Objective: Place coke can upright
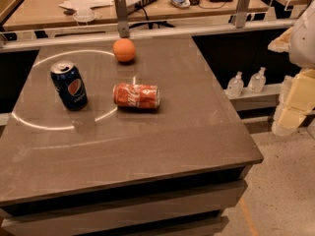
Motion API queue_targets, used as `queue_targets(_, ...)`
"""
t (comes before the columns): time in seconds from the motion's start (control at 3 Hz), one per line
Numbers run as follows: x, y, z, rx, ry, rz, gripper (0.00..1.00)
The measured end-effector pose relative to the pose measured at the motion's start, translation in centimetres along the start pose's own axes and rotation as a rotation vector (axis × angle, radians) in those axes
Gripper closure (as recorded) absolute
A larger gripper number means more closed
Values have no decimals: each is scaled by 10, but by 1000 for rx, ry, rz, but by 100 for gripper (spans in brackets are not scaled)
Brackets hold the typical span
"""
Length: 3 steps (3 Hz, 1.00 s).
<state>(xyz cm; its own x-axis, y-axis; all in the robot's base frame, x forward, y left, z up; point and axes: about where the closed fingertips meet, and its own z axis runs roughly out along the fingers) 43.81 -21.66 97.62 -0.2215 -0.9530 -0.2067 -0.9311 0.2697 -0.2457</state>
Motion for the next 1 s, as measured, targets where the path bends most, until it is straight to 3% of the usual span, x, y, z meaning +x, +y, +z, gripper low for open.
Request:
queue_targets(0.67,-10,-6,3,-2,3,22,0)
queue_targets(1.0,-44,-21,12,-14,-9,48,0)
